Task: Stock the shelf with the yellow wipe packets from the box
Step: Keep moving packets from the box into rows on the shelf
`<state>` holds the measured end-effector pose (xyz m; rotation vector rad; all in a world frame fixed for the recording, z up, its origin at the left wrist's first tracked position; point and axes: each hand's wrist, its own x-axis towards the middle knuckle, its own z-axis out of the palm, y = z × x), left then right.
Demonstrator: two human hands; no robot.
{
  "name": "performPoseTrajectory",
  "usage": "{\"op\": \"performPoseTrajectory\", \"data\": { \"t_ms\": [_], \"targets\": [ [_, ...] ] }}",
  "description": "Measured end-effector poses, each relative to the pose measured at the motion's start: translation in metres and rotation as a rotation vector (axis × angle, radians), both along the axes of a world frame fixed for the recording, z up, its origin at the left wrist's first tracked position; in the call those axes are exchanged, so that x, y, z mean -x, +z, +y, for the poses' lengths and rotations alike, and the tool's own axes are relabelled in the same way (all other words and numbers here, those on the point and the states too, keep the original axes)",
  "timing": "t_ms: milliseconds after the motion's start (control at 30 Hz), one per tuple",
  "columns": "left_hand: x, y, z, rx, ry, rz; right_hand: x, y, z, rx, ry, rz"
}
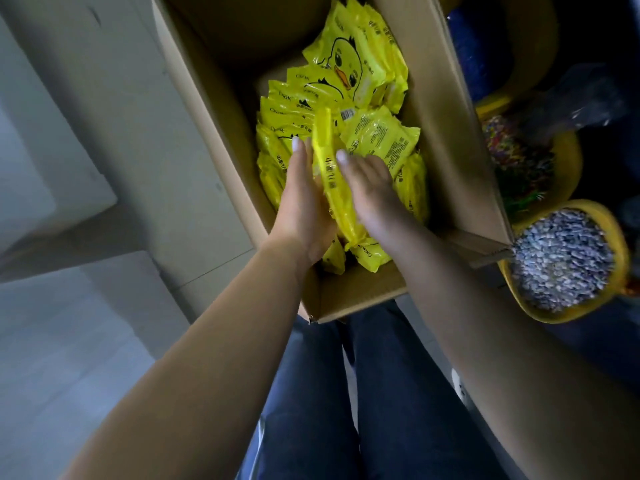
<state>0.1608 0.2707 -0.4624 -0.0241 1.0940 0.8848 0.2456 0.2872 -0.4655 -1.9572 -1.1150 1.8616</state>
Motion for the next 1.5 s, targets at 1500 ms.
{"op": "performPoseTrajectory", "data": {
  "t_ms": [1500],
  "targets": [
    [-0.033, -0.13, 0.027, 0.118, -0.566, 0.861, -0.114, -0.092, -0.01, -0.21, -0.066, -0.431]
  ]
}}
